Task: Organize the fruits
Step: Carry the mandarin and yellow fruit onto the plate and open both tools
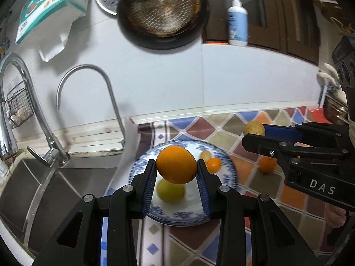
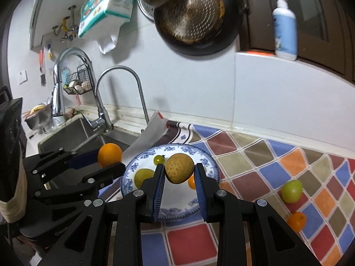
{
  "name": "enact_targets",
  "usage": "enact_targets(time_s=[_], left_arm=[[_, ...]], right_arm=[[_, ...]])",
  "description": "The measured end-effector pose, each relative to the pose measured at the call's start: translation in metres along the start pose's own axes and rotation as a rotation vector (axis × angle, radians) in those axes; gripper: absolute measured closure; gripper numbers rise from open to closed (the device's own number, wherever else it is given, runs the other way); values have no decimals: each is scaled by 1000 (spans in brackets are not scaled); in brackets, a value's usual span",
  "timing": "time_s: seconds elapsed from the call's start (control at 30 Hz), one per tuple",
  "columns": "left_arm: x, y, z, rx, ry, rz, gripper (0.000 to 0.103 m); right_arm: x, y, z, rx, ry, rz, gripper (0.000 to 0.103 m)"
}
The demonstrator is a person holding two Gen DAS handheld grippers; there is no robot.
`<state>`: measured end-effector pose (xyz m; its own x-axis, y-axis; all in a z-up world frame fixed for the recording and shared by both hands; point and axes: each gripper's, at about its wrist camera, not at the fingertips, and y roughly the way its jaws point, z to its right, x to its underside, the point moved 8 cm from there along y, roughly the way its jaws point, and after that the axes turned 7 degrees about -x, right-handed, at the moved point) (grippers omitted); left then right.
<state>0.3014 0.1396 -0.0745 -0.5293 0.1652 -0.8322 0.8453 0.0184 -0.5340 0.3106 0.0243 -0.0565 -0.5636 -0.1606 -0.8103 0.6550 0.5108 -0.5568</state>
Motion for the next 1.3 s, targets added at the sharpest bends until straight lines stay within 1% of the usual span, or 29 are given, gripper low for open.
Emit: enact_targets(time_s=[0.17,0.23,0.53,0.6,0.83,1.07,1.13,1.17,1.2,1.3], left_arm=[[6,27,-18,-23,-19,-42,67],[8,36,-23,-21,-23,-56,67],[18,87,-33,-10,-21,-137,67],[20,95,-36,-22,-17,-150,67],[19,109,-33,-2,-14,-161,67],[18,114,-26,20,-14,-164,67],[16,112,-25,18,-17,-155,65],[16,112,-25,17,-18,-153,61],[15,110,-26,15,-21,-150,60],[14,102,-27,12,-33,-144,60]], right_arm=[[0,36,-1,-12,27,-50,75],[2,50,0,-15,41,-73,75],[13,101,8,-7,73,-150,75],[17,112,11,-4,82,-168,75],[25,126,16,8,94,-189,75],[24,128,22,12,106,-181,75],[23,127,23,17,110,-174,74],[22,127,24,21,112,-172,73],[22,125,25,21,115,-172,72],[20,119,25,28,115,-161,71]])
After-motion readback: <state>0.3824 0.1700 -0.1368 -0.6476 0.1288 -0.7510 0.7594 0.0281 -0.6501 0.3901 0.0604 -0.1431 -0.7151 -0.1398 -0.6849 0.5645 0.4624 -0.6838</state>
